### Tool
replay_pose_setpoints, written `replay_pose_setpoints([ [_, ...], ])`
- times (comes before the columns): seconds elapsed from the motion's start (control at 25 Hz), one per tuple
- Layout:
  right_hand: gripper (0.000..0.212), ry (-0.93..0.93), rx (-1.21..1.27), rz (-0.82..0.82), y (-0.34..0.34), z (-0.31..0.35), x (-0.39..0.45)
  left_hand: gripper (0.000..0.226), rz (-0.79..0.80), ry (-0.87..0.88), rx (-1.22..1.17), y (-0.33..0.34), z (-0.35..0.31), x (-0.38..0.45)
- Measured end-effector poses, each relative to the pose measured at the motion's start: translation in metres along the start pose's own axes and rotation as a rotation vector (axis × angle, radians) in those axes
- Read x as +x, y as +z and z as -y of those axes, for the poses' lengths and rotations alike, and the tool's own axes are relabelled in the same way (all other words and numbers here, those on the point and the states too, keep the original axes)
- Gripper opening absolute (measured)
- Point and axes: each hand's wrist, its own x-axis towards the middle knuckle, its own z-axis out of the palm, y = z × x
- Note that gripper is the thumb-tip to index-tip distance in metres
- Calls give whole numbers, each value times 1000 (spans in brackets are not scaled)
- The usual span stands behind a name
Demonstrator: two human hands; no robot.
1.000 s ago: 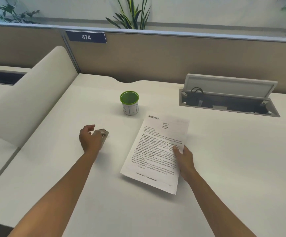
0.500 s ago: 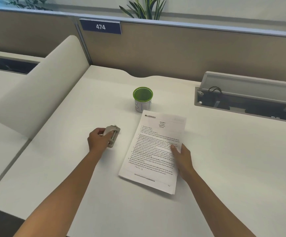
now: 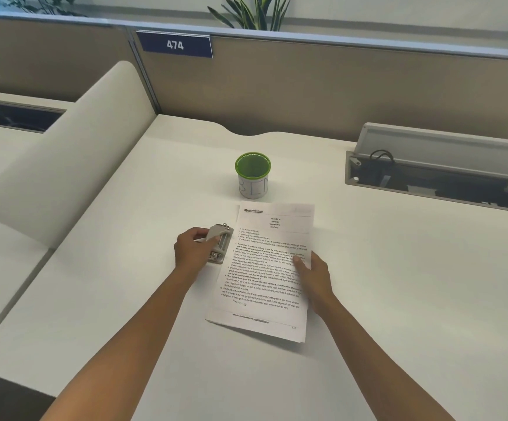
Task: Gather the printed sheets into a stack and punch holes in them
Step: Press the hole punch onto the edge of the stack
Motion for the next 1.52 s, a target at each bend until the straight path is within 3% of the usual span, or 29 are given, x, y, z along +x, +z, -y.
replay_pose_setpoints([
  [0.56, 23, 9, -51, 4, -3, 0, 3, 20, 100, -66, -45, -10, -1, 12],
  [1.52, 27, -31, -90, -33, 26, 5, -8, 24, 97, -87, -25, -11, -1, 12],
])
